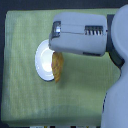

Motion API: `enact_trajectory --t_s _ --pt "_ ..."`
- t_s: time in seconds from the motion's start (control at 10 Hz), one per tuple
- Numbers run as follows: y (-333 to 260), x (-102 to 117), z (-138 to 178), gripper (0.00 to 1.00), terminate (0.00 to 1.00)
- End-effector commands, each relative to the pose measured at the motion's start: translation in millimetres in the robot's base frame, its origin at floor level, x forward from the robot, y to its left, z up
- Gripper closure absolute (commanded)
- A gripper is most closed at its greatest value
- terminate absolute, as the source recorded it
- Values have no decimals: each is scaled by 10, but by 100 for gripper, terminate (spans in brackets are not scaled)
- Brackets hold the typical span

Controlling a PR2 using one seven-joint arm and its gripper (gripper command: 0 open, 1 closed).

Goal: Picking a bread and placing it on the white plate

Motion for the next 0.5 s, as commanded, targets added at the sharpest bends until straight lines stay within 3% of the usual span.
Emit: enact_trajectory --t_s 0.0,0.4 --pt "443 329 -277 100 0" --pt "600 410 -417 100 0"
